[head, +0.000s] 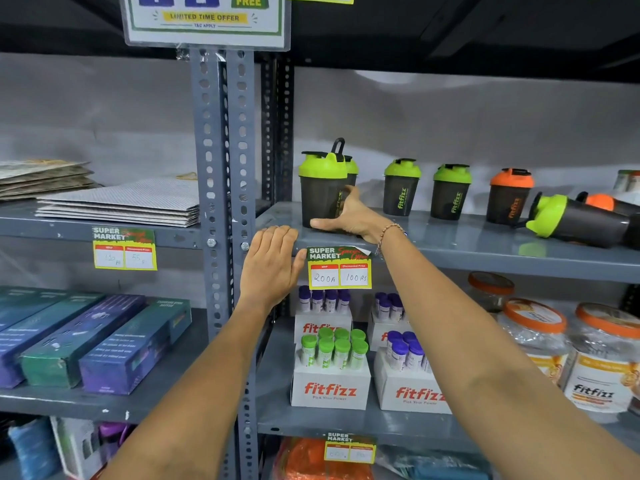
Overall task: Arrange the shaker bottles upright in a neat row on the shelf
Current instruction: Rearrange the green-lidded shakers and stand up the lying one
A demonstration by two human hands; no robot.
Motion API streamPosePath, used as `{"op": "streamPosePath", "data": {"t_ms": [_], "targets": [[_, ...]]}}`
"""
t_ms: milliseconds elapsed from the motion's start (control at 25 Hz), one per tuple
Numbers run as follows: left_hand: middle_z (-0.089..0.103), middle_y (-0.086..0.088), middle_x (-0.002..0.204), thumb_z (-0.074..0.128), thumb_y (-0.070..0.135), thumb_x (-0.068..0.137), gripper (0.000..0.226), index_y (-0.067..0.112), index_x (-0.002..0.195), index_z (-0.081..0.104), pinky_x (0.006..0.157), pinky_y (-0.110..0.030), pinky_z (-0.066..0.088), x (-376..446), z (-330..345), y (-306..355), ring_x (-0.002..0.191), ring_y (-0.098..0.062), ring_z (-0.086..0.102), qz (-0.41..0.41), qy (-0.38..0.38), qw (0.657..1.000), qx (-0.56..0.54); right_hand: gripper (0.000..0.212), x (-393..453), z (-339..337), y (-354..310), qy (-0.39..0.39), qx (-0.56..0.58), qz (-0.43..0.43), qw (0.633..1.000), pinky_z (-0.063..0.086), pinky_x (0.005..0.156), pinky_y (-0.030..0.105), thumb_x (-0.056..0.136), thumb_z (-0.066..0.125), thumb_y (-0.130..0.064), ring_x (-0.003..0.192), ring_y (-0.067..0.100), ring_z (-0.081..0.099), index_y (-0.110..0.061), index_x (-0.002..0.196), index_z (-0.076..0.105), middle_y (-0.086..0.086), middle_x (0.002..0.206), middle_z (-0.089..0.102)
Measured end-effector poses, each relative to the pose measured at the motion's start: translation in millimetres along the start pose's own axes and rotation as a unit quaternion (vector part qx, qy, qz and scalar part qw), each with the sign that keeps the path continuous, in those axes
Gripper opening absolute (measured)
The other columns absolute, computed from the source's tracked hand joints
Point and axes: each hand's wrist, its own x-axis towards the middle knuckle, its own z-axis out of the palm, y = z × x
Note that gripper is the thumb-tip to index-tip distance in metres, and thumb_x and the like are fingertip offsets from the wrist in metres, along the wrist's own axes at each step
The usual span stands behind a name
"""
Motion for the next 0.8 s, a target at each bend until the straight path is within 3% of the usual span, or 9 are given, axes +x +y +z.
{"op": "streamPosePath", "data": {"t_ms": [120, 160, 320, 480, 560, 680, 800], "targets": [[0.064, -0.016, 0.109, 0.036, 0.034, 0.096, 0.042, 0.002, 0.11, 0.058, 0.095, -0.039, 0.034, -0.7, 0.3, 0.4, 0.099, -0.034, 0.059, 0.001, -0.001, 1.0, 0.0, 0.104, 1.6, -4.0, 1.1, 0.006, 0.058, 0.002, 0.998, 0.053, 0.068, 0.014, 0.072, 0.08, -0.003, 0.091, 0.005, 0.054, -0.009, 0.146, 0.008, -0.003, 0.112, 0.056], [0.064, -0.016, 0.109, 0.036, 0.034, 0.096, 0.042, 0.002, 0.11, 0.058, 0.095, -0.039, 0.034, -0.5, 0.3, 0.3, 0.099, -0.034, 0.06, 0.0, -0.002, 1.0, 0.001, 0.103, 1.0, -3.6, 0.3, 0.008, 0.053, 0.002, 0.999, 0.052, 0.068, 0.015, 0.071, 0.081, -0.004, 0.09, 0.004, 0.055, -0.009, 0.146, 0.009, -0.004, 0.108, 0.056], [0.064, -0.016, 0.109, 0.036, 0.035, 0.096, 0.043, 0.001, 0.111, 0.059, 0.096, -0.039, 0.033, 0.4, -1.5, 0.0, 0.1, -0.034, 0.06, -0.004, -0.018, 1.0, 0.005, 0.116, 1.4, 0.9, 0.4, -0.011, 0.004, 0.001, 1.0, 0.043, 0.104, 0.033, 0.068, 0.086, -0.019, 0.116, 0.018, 0.051, -0.013, 0.15, 0.003, 0.002, 0.123, 0.052], [0.064, -0.016, 0.109, 0.035, 0.035, 0.096, 0.044, 0.001, 0.11, 0.059, 0.096, -0.04, 0.033, -0.9, -2.0, 1.1, 0.1, -0.035, 0.06, -0.001, -0.017, 1.0, 0.008, 0.108, 1.9, -3.4, 1.0, -0.029, 0.076, 0.008, 0.997, 0.045, 0.106, 0.04, 0.073, 0.075, 0.009, 0.124, 0.024, 0.052, -0.011, 0.152, 0.004, 0.012, 0.148, 0.044], [0.065, -0.016, 0.109, 0.036, 0.035, 0.096, 0.044, 0.001, 0.11, 0.06, 0.095, -0.039, 0.033, -0.4, -2.0, 1.1, 0.1, -0.035, 0.06, -0.001, -0.014, 1.0, 0.009, 0.109, 1.6, -1.9, 0.6, -0.024, 0.068, 0.008, 0.997, 0.044, 0.108, 0.043, 0.07, 0.078, 0.007, 0.13, 0.027, 0.049, -0.013, 0.151, 0.008, 0.015, 0.148, 0.044], [0.065, -0.016, 0.11, 0.036, 0.035, 0.096, 0.044, 0.0, 0.11, 0.06, 0.096, -0.039, 0.033, 0.2, -3.0, 1.0, 0.1, -0.034, 0.06, 0.001, -0.017, 1.0, 0.006, 0.114, -1.3, -0.2, -0.9, -0.033, 0.036, 0.003, 0.999, 0.044, 0.107, 0.037, 0.068, 0.083, -0.003, 0.133, 0.027, 0.046, -0.019, 0.152, 0.008, 0.014, 0.145, 0.045], [0.064, -0.016, 0.11, 0.036, 0.035, 0.096, 0.044, 0.0, 0.11, 0.06, 0.096, -0.04, 0.034, -0.9, -2.7, 1.0, 0.1, -0.035, 0.06, 0.001, -0.01, 1.0, 0.0, 0.109, -0.6, -3.5, -0.2, -0.054, 0.069, 0.009, 0.996, 0.044, 0.106, 0.035, 0.072, 0.076, 0.008, 0.142, 0.029, 0.035, -0.017, 0.153, 0.007, 0.017, 0.156, 0.031]]}}
